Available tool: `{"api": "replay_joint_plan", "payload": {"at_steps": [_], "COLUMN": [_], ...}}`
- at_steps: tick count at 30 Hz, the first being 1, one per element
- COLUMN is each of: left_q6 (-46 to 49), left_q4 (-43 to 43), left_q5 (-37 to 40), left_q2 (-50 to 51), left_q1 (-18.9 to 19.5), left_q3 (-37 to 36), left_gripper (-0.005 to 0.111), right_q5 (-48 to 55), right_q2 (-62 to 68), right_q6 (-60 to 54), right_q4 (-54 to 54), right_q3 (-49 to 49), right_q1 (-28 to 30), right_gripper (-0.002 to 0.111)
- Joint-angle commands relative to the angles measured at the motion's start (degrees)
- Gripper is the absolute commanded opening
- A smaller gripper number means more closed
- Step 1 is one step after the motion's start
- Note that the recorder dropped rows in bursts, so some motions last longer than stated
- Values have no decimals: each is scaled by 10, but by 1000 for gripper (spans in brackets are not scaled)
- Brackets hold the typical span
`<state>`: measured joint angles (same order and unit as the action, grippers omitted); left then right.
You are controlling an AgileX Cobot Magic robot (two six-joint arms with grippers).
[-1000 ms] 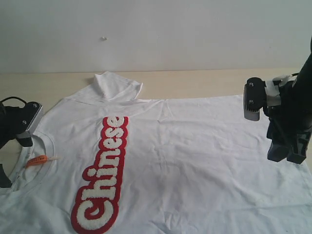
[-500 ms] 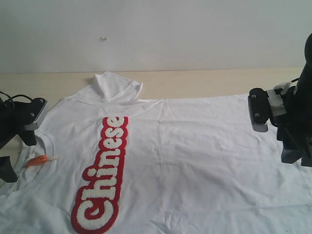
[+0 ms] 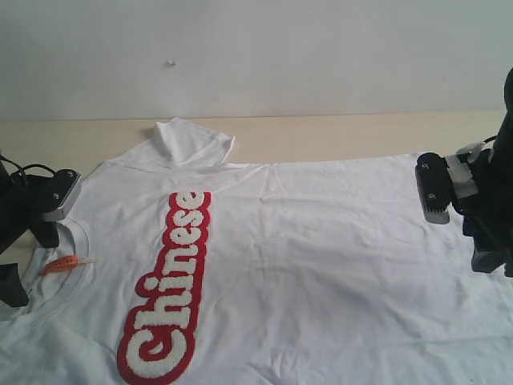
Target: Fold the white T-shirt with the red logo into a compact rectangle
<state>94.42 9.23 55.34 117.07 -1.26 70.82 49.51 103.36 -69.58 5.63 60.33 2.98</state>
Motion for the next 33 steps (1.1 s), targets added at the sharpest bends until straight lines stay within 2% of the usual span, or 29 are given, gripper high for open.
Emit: {"api": "replay_joint_plan", "payload": {"at_steps": [1, 11, 15, 18, 21, 33], "left_q6": [-7, -7, -7, -7, -7, -7], "left_q4": [6, 22, 22, 26, 27, 20], "left_q5": [-5, -5, 0, 7, 8, -11], "left_q2": [3, 3, 3, 3, 3, 3], "left_q1": [1, 1, 1, 1, 1, 1], "left_q3": [3, 3, 3, 3, 3, 3], "left_gripper": [104, 104, 104, 104, 104, 104], "right_q5": [-26, -55, -60, -95, -130, -148], "right_q2": [10, 51, 69, 72, 72, 68], "right_q6": [-34, -23, -17, 33, 36, 37], "right_q4": [56, 95, 138, 161, 158, 168], "right_q3": [-1, -1, -1, -1, 0, 0], "right_q1": [10, 19, 19, 19, 19, 19], "right_gripper": [54, 71, 72, 72, 72, 72]}}
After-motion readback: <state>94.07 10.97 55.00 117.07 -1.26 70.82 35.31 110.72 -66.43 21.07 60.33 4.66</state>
